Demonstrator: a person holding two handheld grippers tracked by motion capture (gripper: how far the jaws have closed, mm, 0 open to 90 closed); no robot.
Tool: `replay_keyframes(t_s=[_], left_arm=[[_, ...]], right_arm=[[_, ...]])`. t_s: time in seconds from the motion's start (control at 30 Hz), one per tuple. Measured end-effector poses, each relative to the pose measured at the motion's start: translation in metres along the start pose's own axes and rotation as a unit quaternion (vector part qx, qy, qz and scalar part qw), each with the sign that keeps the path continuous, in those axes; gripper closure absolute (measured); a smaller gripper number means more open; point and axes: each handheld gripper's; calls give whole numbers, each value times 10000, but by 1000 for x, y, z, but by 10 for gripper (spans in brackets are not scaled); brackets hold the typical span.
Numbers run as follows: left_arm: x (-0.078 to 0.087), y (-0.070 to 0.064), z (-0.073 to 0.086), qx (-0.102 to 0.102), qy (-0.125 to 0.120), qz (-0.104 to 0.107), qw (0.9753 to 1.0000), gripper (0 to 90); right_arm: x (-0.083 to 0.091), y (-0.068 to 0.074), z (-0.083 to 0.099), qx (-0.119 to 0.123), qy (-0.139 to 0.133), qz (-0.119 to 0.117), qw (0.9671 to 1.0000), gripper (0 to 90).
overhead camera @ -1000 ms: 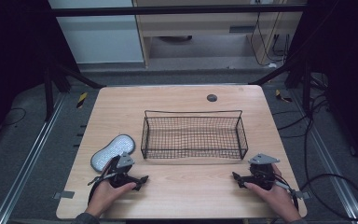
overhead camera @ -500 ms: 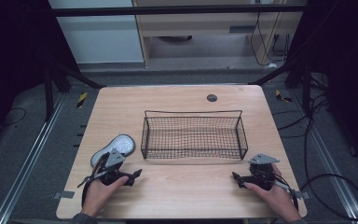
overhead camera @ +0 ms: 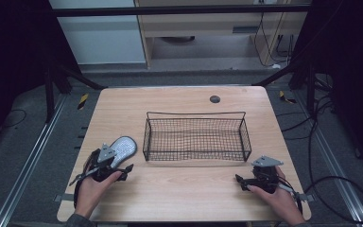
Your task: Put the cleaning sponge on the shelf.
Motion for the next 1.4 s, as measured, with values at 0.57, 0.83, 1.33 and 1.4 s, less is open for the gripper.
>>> replay_keyframes(t_s=[0.57,0.83,1.33,1.4], left_arm=[[-12,31,-33,-528,927,209,9941,34],[-18,33,-51,-1070,1399,364,9837,48],[-42,39,-56,-1256,2011,404,9706,38],[-44,39,-55,-1250,2055,411,9698,38]], right_arm=[[0,1,0,-19,5,-18,10000,50],[0,1,0,-7,9,-13,10000,49],[0,1,0,-14,17,-17,10000,48],[0,1,0,-13,16,-17,10000,48]])
Point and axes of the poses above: each handheld gripper's, and its own axes: x roughly backward along the jaws, z roughly out of its underside, y roughly to its left, and after that the axes turned 11 degrees about -z, right-handed
